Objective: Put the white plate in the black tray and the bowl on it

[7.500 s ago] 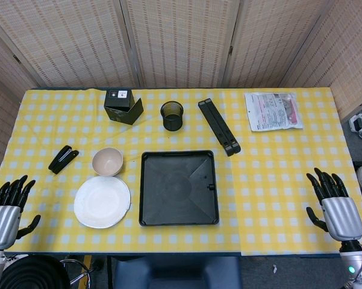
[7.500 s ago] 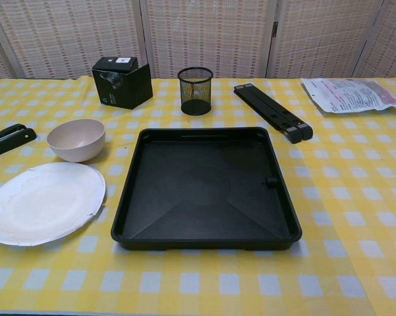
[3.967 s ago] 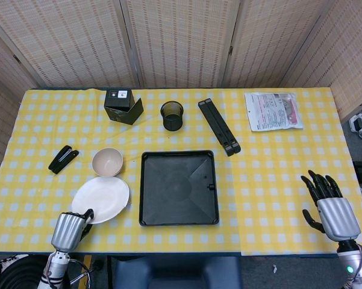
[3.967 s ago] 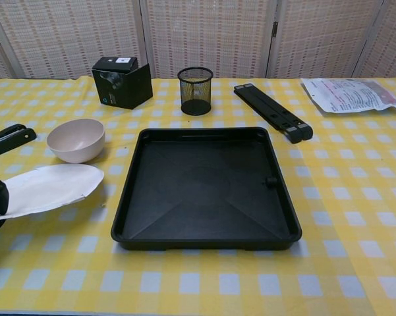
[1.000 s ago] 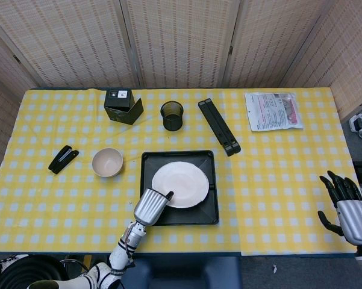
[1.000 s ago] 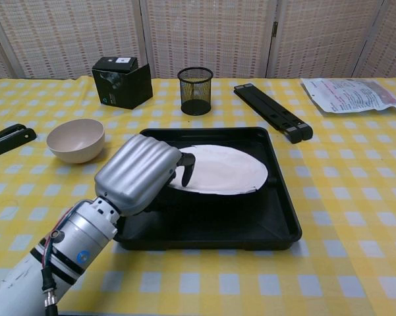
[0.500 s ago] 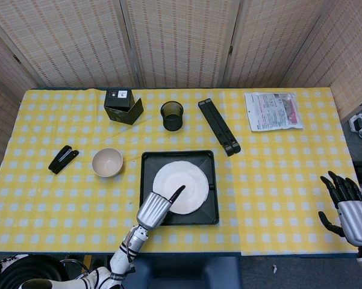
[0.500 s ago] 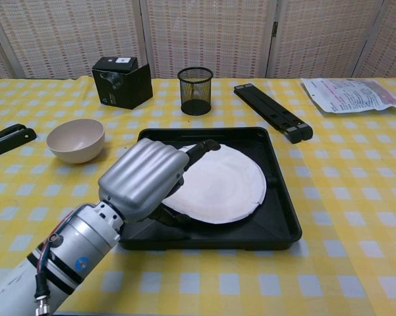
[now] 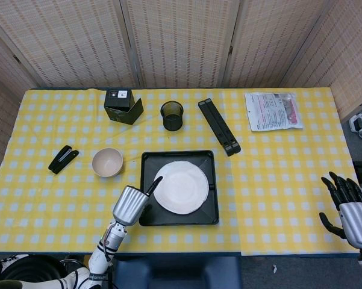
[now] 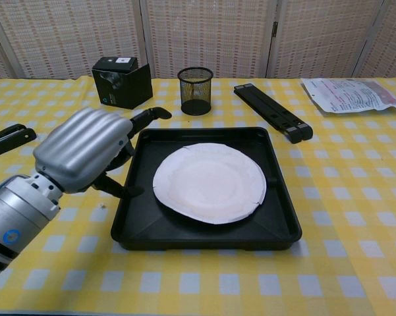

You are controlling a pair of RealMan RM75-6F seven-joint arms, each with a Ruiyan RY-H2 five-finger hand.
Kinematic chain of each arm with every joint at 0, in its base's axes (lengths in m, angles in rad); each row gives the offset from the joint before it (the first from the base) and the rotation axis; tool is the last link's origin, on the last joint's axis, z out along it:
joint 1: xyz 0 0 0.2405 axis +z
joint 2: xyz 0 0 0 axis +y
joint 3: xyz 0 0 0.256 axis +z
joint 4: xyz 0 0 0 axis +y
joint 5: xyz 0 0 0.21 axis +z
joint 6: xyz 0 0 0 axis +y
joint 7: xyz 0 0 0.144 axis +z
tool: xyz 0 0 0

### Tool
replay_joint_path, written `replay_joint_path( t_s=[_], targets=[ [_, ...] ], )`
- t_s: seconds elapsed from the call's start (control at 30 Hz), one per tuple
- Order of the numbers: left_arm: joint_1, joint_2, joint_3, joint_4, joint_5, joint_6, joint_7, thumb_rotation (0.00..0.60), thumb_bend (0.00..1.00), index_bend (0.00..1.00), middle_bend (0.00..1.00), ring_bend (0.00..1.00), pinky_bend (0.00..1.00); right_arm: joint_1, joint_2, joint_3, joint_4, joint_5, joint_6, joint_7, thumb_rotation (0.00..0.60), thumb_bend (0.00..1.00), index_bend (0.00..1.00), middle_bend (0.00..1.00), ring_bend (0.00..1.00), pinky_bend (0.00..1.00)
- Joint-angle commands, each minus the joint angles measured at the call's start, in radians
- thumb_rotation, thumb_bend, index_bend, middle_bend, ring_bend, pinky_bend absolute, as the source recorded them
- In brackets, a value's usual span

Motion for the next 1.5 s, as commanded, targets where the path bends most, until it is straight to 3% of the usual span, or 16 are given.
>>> replay_joint_path(
  t_s=[0.03,0.17,0.3,0.63,1.5],
  targets=[
    [0.012,0.046,-0.007,-0.005,-0.015,0.003,-0.028,0.600,0.17,0.25,1.00,1.00,1.00,-0.002,-0.001,-0.002,-0.001,-0.005,0.003,-0.002,0.600,0.40,0.00,0.00,0.00,0.00],
    [0.000,0.056,-0.023,0.070,-0.036,-0.018,-0.117,0.600,0.17,0.34,1.00,1.00,1.00,-0.001,-0.004,-0.007,-0.002,-0.016,0.000,-0.013,0.600,0.40,0.00,0.00,0.00,0.00],
    [-0.023,0.050,-0.042,0.176,-0.063,-0.057,-0.169,0.600,0.27,0.41,1.00,1.00,1.00,0.003,-0.006,-0.009,-0.002,-0.016,-0.010,-0.015,0.600,0.41,0.00,0.00,0.00,0.00],
    [-0.053,0.048,-0.086,0.269,-0.139,-0.115,-0.214,0.600,0.38,0.46,1.00,1.00,1.00,0.011,-0.015,-0.004,0.003,-0.001,-0.028,-0.036,0.600,0.40,0.00,0.00,0.00,0.00],
    [-0.039,0.054,-0.091,0.340,-0.267,-0.196,-0.206,0.600,0.39,0.46,1.00,1.00,1.00,0.024,-0.027,0.000,0.002,0.017,-0.055,-0.061,0.600,0.40,0.00,0.00,0.00,0.00]
  ],
)
